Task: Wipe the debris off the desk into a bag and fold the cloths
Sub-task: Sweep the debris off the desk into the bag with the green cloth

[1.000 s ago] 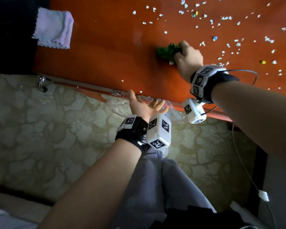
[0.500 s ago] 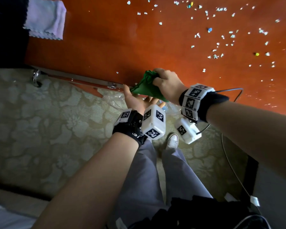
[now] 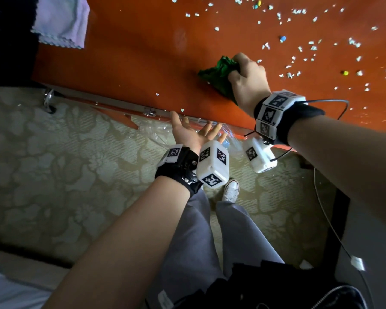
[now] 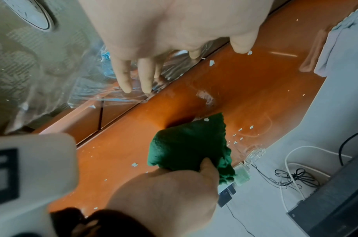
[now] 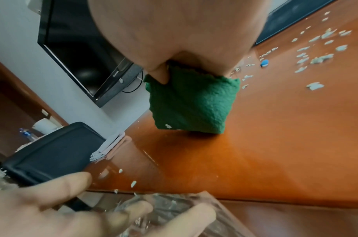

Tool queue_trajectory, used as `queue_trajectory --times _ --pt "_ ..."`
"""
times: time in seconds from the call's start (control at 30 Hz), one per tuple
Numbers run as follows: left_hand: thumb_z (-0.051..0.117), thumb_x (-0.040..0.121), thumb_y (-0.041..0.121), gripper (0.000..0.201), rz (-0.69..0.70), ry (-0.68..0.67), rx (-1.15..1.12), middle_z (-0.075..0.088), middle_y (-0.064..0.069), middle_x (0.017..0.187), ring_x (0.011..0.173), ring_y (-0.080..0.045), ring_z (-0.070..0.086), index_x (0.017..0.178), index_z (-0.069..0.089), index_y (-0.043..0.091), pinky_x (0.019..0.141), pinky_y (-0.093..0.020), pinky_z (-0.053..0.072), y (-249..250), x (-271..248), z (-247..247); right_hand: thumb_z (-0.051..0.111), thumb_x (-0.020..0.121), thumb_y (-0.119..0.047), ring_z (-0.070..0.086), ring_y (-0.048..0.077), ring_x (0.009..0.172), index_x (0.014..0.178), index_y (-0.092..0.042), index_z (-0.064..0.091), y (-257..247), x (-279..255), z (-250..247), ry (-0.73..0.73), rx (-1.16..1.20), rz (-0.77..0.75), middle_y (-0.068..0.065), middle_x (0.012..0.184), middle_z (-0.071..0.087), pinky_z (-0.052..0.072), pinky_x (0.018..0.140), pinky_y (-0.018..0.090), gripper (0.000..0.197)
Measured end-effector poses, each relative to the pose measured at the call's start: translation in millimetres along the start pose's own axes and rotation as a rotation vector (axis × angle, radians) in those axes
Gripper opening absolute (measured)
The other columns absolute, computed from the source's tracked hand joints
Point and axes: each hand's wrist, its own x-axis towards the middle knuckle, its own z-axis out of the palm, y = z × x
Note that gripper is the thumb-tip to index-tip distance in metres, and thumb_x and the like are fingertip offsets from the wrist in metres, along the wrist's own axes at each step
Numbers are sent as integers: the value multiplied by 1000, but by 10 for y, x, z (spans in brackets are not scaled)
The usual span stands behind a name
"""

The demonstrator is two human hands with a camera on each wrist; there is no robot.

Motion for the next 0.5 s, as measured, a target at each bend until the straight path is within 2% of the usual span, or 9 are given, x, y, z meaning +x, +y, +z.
queue_trajectory --times 0.1,0.17,0.23,0.3,0.4,0.43,0.5 --pt "44 82 79 67 -9 -8 24 53 -22 133 107 -42 65 137 43 38 98 -64 43 -74 5 63 42 88 -11 44 26 83 106 -2 54 37 12 -175 71 30 38 14 88 51 40 73 38 24" --pt "46 82 78 68 -31 -7 9 51 -22 133 111 -43 61 138 41 40 99 -65 41 -131 5 107 40 84 -16 46 26 84 102 -8 55 121 65 -386 145 48 76 14 91 53 40 74 37 25" --pt "47 83 76 69 -46 5 -4 50 -23 132 116 -45 57 139 40 37 100 -67 39 -201 -7 164 37 79 -19 45 23 82 103 -7 56 257 119 -639 215 23 100 11 89 52 36 68 34 33" --pt "47 84 75 66 -59 16 -8 48 -24 132 120 -47 53 135 40 34 102 -68 36 -286 -25 220 36 79 -19 50 28 82 108 -5 57 437 143 -858 251 -39 126 14 91 57 38 66 32 39" --pt "49 82 76 62 -43 29 -28 44 -24 136 124 -46 50 129 40 36 101 -69 36 -426 -26 289 37 82 -17 58 40 93 117 -7 54 714 145 -1015 221 -149 194 25 106 62 51 78 44 40" --pt "49 81 76 62 -37 28 -22 43 -23 137 125 -45 50 129 40 37 100 -69 37 -484 -22 314 37 83 -16 58 43 92 117 -6 52 799 112 -1027 198 -182 215 28 106 61 51 77 46 38" --pt "48 82 77 63 -34 23 0 42 -24 138 126 -45 49 131 38 39 101 -69 36 -616 -3 364 39 85 -17 56 46 89 114 -5 49 961 37 -987 129 -245 222 31 103 59 46 71 44 33"
